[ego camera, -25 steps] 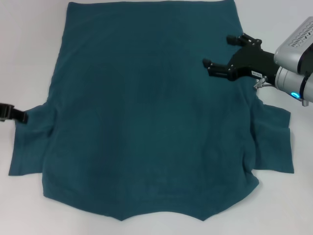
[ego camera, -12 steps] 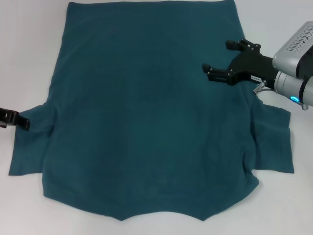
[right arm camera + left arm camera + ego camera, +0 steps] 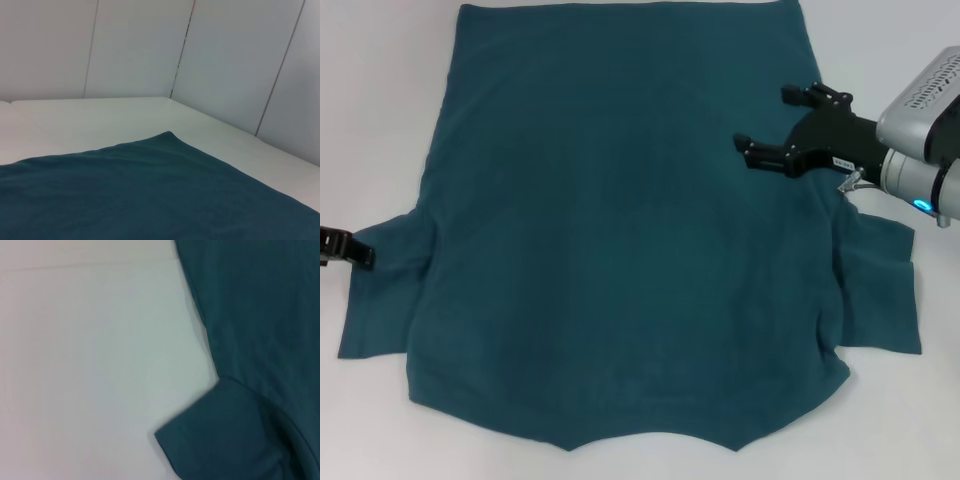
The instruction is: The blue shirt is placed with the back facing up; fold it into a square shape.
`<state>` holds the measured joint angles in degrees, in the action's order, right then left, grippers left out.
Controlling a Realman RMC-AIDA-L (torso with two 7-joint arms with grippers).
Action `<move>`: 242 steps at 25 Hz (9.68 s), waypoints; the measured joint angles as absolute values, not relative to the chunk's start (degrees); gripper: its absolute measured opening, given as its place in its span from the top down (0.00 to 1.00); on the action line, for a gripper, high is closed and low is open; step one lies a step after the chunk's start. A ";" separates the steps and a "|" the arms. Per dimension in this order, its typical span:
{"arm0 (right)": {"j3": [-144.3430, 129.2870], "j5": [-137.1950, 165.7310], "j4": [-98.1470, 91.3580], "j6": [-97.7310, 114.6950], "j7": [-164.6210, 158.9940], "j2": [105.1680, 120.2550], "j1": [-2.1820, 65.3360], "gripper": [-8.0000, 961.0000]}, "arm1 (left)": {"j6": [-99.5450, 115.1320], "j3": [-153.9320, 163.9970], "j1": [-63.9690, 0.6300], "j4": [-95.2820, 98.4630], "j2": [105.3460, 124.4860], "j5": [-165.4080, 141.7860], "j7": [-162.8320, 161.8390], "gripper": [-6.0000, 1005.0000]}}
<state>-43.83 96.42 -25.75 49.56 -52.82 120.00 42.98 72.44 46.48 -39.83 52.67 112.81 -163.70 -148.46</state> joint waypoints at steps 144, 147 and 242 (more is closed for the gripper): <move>-45.18 96.06 -22.90 50.67 -52.05 120.23 41.01 0.02 | 58.54 53.13 -38.12 46.86 111.04 -163.83 -143.33 0.12; -45.17 96.06 -22.84 50.75 -52.04 120.23 40.88 0.02 | 57.88 52.77 -38.57 45.48 110.78 -163.83 -143.22 0.09; -45.19 94.65 -22.08 51.17 -50.52 120.32 41.04 0.02 | 58.78 53.05 -37.12 48.86 111.23 -163.83 -145.35 0.82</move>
